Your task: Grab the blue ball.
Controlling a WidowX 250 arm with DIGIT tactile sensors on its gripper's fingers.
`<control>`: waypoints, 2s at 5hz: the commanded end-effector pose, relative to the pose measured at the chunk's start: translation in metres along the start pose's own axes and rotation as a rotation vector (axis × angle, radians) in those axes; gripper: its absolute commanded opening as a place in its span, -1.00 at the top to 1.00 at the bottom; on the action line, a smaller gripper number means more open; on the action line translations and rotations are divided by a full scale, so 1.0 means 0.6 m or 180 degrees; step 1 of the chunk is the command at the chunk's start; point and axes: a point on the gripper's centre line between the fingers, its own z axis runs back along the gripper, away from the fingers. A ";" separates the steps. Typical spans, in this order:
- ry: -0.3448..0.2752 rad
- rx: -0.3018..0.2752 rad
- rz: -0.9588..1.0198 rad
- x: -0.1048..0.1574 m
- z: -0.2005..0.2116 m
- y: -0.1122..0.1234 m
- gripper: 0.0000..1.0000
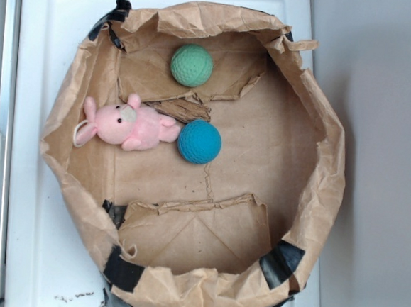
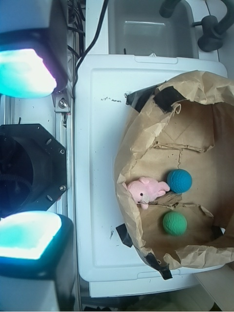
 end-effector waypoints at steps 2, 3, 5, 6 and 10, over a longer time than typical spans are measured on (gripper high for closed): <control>-0.0217 0.0062 0.0073 0.077 -0.041 -0.002 -1.00; -0.0273 0.0185 0.0263 0.131 -0.074 0.012 -1.00; -0.0189 0.0169 0.0293 0.196 -0.146 0.033 -1.00; -0.0126 -0.0150 0.0263 0.219 -0.165 0.066 -1.00; -0.0126 -0.0150 0.0263 0.219 -0.165 0.066 -1.00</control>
